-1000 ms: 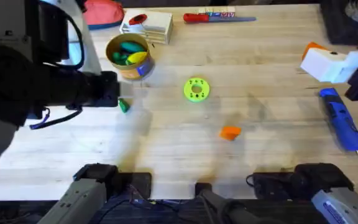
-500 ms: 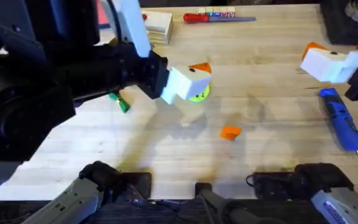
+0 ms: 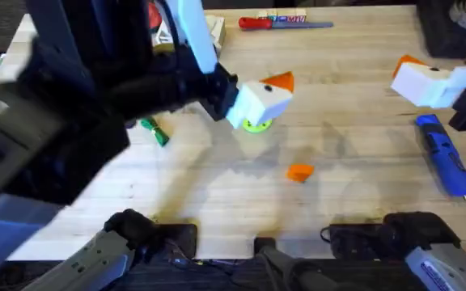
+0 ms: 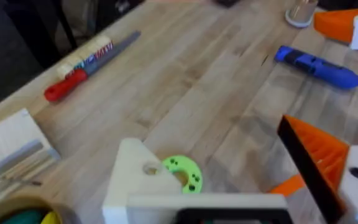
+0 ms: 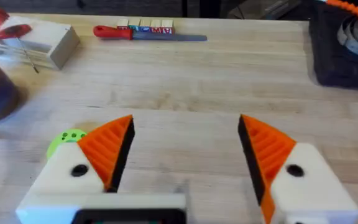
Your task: Pick up the gripper from the table and insert it into the empty holder that is missing its gripper. Then pick up a screw, insert it into the mounting hole, and use the screwdriver to tighten it. Finally, clean up the table by picking up the vegetable and placing it into the bucket.
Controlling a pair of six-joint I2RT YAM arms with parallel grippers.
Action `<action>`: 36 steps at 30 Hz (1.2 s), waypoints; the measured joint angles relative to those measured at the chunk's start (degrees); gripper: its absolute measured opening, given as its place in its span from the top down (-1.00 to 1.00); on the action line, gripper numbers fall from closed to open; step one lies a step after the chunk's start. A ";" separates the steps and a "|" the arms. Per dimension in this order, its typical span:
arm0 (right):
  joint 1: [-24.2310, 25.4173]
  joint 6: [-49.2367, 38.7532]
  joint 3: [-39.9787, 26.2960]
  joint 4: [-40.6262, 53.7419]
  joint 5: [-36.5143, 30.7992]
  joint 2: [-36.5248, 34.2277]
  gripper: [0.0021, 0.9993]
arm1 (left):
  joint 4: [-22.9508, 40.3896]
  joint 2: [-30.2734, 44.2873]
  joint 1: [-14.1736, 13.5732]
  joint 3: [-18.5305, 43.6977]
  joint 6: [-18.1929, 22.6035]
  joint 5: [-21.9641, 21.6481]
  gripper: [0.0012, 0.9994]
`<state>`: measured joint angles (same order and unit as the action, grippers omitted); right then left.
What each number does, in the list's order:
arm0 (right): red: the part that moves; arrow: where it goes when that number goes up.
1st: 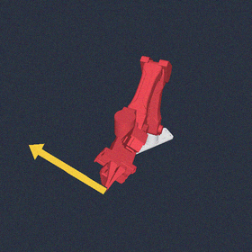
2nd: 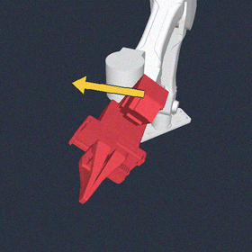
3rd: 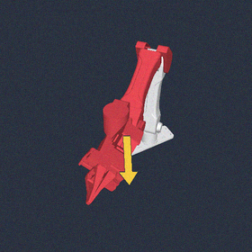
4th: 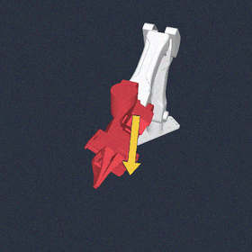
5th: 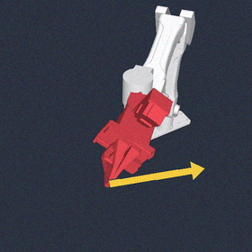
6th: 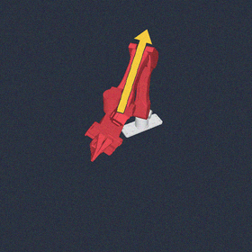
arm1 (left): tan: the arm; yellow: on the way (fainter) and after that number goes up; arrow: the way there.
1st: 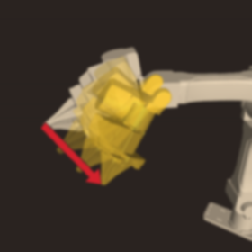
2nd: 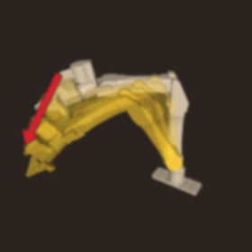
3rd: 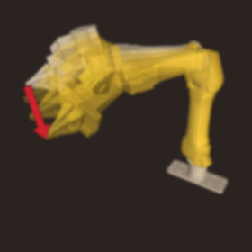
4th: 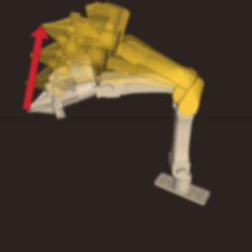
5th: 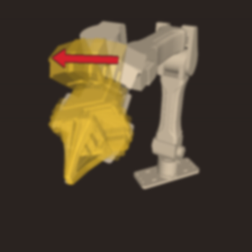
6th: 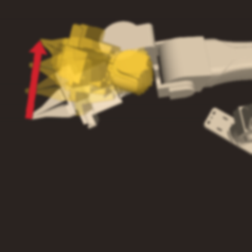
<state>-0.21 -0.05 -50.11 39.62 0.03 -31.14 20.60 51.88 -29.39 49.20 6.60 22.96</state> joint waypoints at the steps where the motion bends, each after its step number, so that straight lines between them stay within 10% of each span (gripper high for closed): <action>1: 0.00 0.00 0.00 0.02 0.00 0.02 -0.99 | -2.88 -0.84 -0.50 -2.36 0.29 -0.02 -0.90; 7: 0.00 0.00 0.00 0.04 0.00 0.02 -0.98 | -21.17 -11.29 -4.32 -22.02 0.98 -0.03 -0.90; 14: 0.00 0.00 0.00 0.04 0.00 0.02 -0.98 | -23.44 -28.17 -6.49 -37.16 -2.43 -0.22 -0.90; 25: 0.00 0.00 0.00 0.04 0.00 0.00 -0.99 | -19.47 -47.51 -6.49 -46.55 -5.50 -0.22 -0.90; 36: 0.00 0.00 -0.01 0.04 0.00 0.02 -0.98 | -17.57 -51.56 -6.71 -48.86 -7.11 1.50 -0.90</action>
<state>-0.21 -0.05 -50.12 39.66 0.03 -31.11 3.03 0.32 -36.10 0.34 -0.51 24.47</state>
